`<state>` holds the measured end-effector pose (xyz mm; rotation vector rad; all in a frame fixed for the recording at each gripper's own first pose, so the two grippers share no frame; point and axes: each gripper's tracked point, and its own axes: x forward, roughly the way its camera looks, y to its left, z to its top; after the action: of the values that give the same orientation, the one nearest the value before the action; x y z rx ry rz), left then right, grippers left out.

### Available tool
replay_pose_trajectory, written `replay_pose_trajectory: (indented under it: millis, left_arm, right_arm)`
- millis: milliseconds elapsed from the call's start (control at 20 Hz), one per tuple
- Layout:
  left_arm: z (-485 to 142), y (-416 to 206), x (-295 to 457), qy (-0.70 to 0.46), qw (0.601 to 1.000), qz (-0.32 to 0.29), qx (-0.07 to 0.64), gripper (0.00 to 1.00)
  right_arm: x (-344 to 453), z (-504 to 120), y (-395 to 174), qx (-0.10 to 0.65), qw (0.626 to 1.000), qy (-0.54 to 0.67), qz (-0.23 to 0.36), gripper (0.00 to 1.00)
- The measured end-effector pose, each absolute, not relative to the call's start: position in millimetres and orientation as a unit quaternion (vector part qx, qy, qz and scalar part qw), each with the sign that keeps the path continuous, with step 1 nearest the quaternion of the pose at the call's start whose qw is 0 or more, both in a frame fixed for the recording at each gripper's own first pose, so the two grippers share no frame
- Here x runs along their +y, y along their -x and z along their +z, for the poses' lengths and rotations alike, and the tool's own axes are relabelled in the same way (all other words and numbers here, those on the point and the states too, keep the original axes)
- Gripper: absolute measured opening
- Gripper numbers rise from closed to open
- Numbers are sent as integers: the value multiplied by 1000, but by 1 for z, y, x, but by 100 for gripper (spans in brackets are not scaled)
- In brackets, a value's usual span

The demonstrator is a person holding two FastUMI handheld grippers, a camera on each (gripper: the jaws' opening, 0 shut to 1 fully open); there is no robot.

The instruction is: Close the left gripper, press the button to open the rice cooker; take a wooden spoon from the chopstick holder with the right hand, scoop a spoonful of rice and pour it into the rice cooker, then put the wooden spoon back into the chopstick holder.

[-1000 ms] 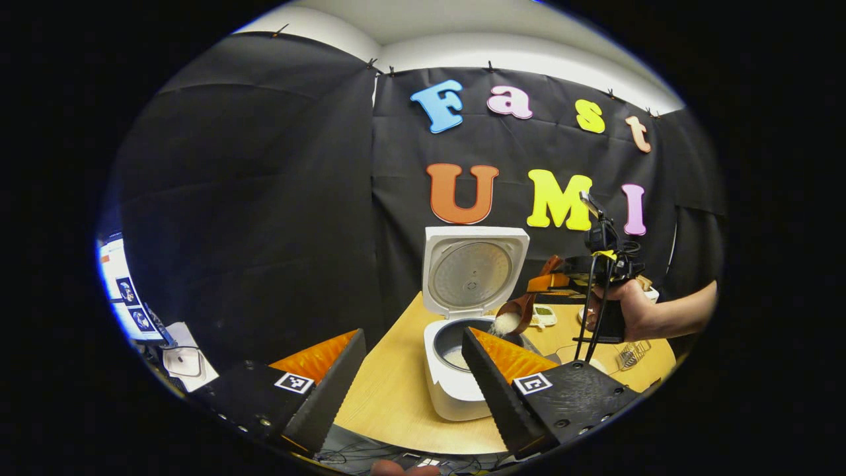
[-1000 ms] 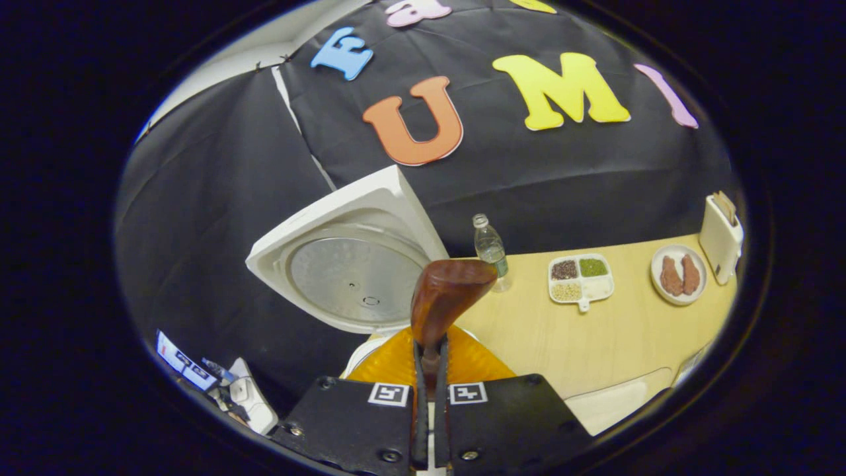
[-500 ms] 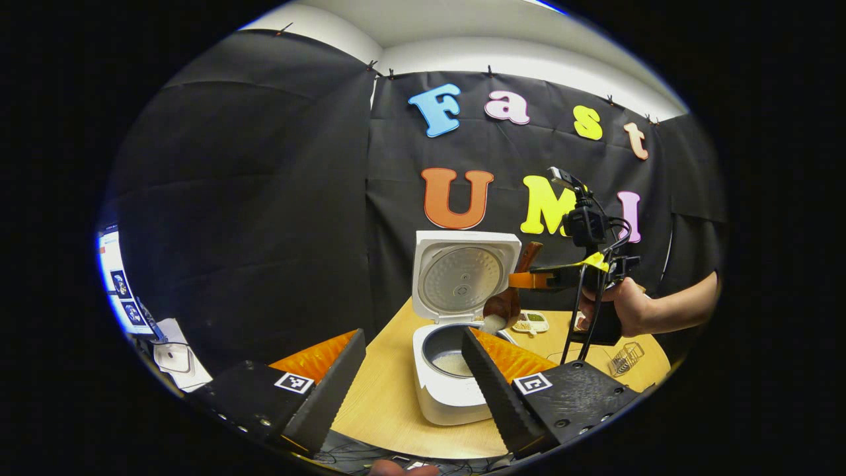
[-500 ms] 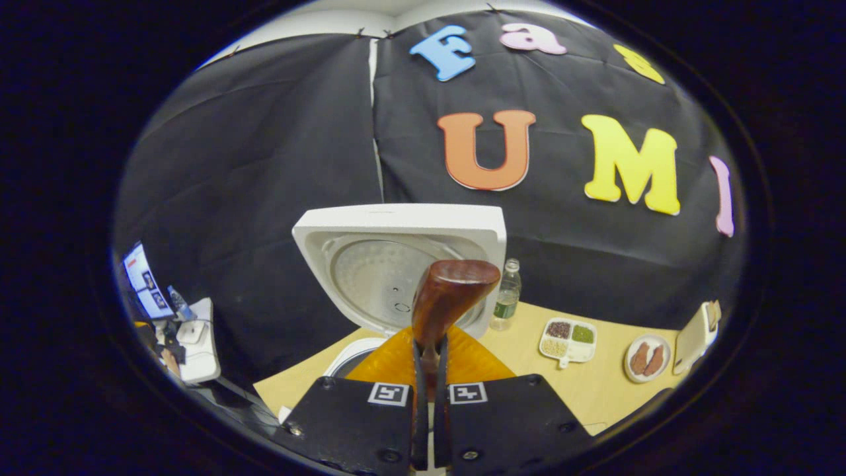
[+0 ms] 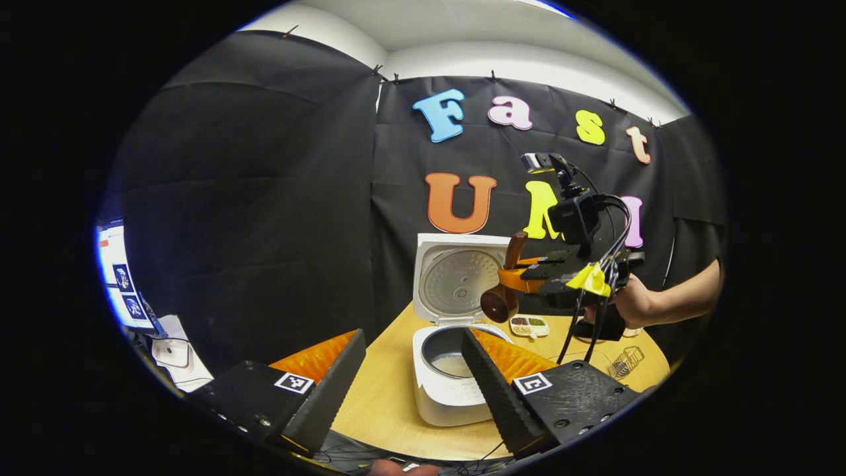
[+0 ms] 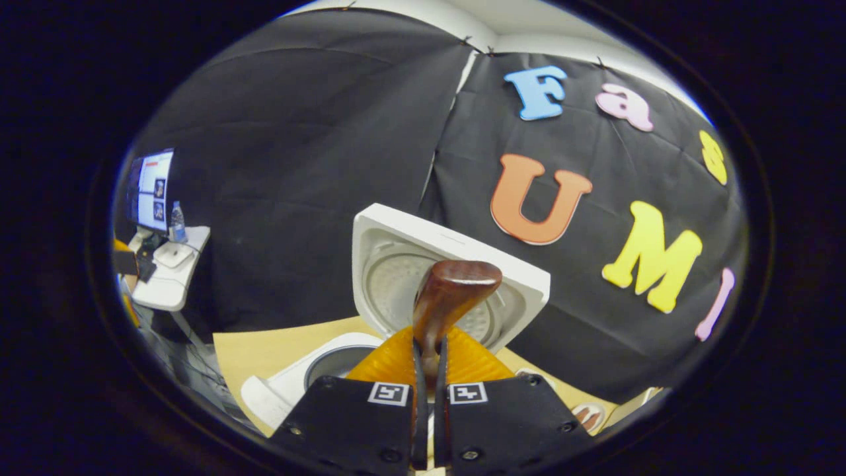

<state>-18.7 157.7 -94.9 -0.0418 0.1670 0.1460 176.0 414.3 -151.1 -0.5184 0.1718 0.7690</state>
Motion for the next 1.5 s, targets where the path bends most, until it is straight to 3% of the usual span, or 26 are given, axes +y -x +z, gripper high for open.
replay_pose_trajectory:
  millis: [250, 800, 1200, 1500]
  left_arm:
    - [-93, 18, 160, 25, 993, 77, 81, 94]
    - [-85, 26, 126, 26, 994, 58, 84, 94]
    - [-76, 10, 64, 14, 997, 21, 78, 95]
    - [-73, 1, 5, 7, 997, -25, 77, 95]
  right_arm:
    - [419, -147, -160, 62, 881, 263, 389, 9]
    - [367, -100, -151, 92, 922, 104, 362, 9]
    - [249, -63, -137, 110, 944, -20, 310, 9]
    - [117, -81, -140, 142, 961, -88, 219, 9]
